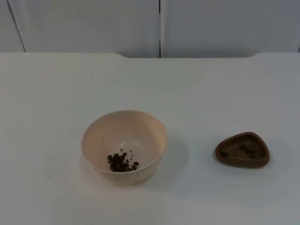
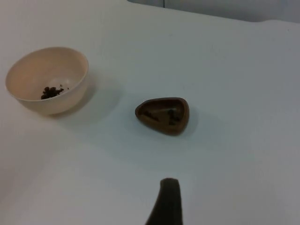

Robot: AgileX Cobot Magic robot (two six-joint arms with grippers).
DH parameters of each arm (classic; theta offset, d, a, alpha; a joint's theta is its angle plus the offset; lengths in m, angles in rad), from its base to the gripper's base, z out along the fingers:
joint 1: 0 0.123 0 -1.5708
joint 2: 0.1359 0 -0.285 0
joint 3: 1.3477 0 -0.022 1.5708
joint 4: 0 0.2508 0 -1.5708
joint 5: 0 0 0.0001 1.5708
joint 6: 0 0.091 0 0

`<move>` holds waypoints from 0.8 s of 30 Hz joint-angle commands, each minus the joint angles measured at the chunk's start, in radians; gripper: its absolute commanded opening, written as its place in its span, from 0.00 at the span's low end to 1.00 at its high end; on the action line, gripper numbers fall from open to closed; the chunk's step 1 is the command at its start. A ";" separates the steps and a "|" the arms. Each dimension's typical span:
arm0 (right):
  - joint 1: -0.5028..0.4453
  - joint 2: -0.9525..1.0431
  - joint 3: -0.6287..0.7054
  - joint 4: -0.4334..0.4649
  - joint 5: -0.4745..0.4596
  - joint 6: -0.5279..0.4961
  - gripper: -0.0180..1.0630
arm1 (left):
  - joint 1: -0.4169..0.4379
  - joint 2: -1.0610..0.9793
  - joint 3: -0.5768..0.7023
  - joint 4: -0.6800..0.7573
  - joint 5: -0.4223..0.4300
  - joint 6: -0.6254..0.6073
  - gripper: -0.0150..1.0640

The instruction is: Pick up the bowl with the left hand and pour the coffee beans from the cup into the bowl with the right hand.

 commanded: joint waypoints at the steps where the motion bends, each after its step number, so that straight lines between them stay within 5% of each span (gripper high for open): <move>1: -0.004 -0.004 0.003 -0.003 -0.002 0.000 0.64 | 0.000 -0.005 0.006 0.010 0.003 0.005 0.64; 8: -0.004 -0.004 0.003 -0.003 -0.002 0.000 0.65 | 0.000 -0.005 0.006 0.004 0.003 0.024 0.64; 14: -0.004 -0.004 0.003 -0.003 -0.002 0.000 0.99 | 0.000 -0.005 0.006 0.002 0.003 0.024 0.99; 24: -0.004 -0.004 0.003 -0.003 -0.002 0.000 0.99 | 0.000 -0.005 0.006 0.002 0.003 0.024 0.99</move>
